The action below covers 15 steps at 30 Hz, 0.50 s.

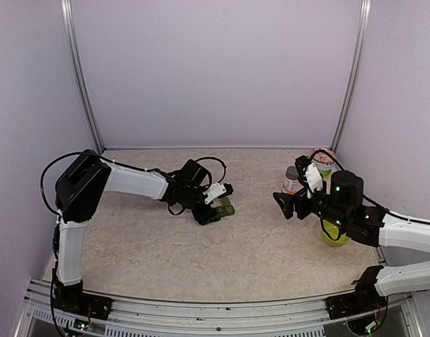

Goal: Sort the pills into containers
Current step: Place the pill container at the center of the board, then adjust the pill container at the center of the board.

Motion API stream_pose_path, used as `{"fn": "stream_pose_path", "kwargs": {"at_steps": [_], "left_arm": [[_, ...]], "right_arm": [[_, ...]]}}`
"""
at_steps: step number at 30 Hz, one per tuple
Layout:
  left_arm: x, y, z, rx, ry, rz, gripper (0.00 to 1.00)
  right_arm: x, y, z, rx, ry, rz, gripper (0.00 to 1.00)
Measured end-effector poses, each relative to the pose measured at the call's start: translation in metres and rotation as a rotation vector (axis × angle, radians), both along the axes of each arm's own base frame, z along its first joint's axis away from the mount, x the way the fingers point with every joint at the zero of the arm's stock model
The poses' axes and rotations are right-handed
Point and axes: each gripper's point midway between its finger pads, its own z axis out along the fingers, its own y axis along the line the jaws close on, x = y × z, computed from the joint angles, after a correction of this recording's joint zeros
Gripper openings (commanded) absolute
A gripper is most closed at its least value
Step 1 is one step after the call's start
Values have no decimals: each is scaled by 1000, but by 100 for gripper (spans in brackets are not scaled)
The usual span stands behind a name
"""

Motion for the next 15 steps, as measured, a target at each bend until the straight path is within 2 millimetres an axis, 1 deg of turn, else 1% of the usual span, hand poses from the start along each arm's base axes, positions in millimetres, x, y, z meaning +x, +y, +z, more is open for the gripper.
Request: {"fn": "stream_pose_path", "kwargs": {"at_steps": [9,15], "left_arm": [[13,19,1,26,-25,75,73],[20,25,3,25,-35,108,73]], "right_arm": [[0,0,-1,1,2,1,100],[0,0,-2,0,4,0,100]]}}
